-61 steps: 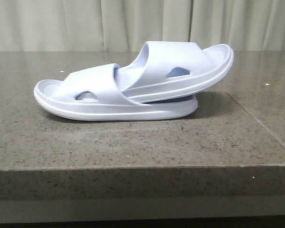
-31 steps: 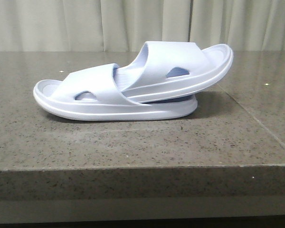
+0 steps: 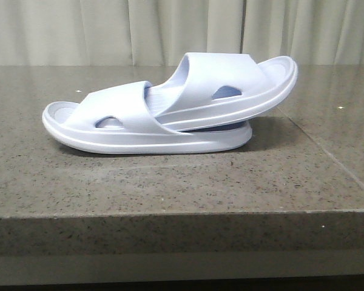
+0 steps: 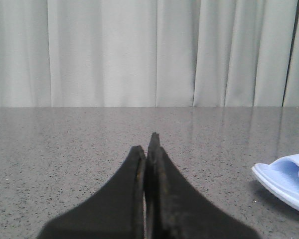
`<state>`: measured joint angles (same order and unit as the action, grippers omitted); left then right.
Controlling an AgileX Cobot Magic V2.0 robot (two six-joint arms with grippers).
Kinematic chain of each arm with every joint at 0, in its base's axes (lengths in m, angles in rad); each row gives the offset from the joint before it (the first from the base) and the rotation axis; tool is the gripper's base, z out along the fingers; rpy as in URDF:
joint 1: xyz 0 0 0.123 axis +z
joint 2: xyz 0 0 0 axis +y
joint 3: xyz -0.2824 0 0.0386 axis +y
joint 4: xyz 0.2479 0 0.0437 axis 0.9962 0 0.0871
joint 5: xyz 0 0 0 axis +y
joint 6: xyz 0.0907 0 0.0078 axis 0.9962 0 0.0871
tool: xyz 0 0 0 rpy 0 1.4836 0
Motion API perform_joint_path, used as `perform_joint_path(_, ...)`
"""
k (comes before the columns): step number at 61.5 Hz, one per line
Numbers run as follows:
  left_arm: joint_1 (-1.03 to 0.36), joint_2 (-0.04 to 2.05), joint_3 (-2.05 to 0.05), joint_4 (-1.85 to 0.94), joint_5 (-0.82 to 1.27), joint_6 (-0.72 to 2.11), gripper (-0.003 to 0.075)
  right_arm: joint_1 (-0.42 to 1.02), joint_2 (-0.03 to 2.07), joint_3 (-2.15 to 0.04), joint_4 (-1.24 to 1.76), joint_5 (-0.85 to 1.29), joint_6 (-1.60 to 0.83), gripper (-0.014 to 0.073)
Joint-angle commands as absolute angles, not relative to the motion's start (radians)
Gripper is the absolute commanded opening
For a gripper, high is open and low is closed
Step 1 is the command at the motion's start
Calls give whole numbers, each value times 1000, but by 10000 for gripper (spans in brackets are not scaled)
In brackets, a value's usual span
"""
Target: Insert blue slippers together front up
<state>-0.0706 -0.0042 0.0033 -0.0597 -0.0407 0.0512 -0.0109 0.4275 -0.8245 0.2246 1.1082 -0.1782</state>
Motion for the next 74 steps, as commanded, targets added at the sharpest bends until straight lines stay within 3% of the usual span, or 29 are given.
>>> perform_joint_path(1,-76,-23,8,-70,-130,58,-20,-7,436,-845,227,1048,-183,-118)
perform_joint_path(74,-16,-23,8,-111,-139,58,-20,-7,436,-845,227,1048,-183,-118)
